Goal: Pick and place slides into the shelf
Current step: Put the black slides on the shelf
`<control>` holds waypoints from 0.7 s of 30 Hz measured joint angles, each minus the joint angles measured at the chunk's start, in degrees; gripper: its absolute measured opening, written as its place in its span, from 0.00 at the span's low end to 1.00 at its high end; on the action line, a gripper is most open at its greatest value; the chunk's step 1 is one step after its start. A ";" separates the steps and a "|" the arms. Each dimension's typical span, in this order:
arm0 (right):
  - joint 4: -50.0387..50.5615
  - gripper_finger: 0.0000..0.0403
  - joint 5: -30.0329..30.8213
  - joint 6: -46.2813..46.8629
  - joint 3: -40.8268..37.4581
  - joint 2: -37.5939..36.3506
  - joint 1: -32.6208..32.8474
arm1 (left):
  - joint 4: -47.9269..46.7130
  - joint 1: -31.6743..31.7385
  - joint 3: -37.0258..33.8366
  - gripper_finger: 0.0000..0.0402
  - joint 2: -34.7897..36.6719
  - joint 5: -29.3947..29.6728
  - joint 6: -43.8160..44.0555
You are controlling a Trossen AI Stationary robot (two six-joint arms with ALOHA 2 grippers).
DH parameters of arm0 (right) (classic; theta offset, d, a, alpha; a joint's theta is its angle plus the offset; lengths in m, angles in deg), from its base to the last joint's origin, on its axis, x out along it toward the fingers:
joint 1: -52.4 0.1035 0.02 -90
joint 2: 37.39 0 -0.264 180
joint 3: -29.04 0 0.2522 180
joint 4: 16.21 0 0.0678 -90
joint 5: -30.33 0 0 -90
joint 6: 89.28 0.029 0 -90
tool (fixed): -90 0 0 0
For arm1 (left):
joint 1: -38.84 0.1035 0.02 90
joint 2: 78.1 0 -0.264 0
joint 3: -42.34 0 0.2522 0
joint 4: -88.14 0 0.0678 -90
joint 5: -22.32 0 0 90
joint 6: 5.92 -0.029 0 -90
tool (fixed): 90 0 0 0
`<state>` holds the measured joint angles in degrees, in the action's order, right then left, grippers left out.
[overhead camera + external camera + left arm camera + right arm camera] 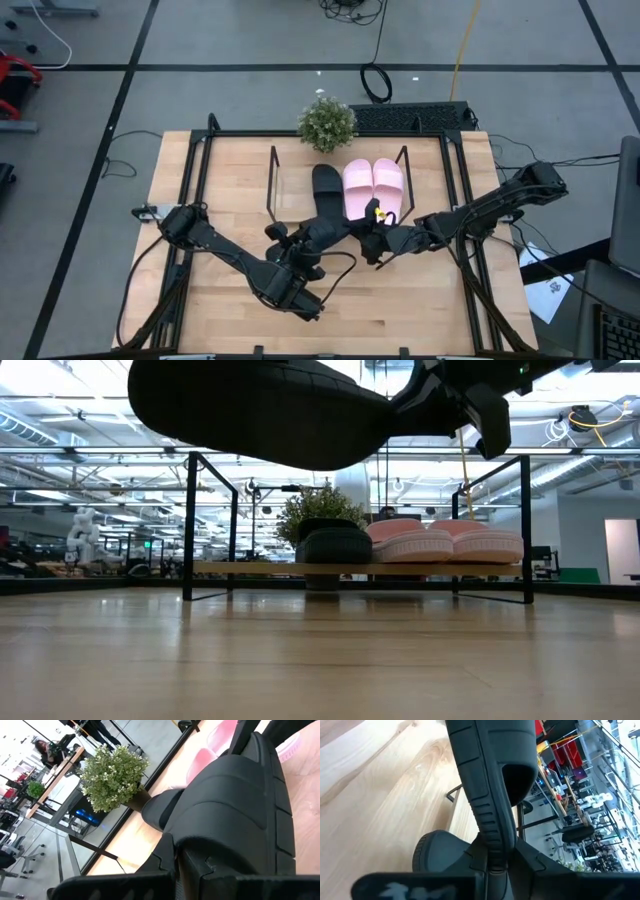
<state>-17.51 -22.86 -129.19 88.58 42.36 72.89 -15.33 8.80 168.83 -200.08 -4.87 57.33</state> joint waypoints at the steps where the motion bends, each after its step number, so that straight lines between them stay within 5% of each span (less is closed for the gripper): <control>1: -0.15 0.08 0.03 0.01 0.00 0.00 0.06 | 0.00 -0.09 0.00 0.00 0.00 -0.04 0.00; 21: -1.39 0.08 12.89 -5.49 0.33 -0.70 2.89 | -0.04 -3.72 0.00 0.08 5.87 -3.21 -7.12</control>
<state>-18.90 -9.97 -134.68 88.91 41.66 75.78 -15.38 5.07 168.83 -194.20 -8.09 50.20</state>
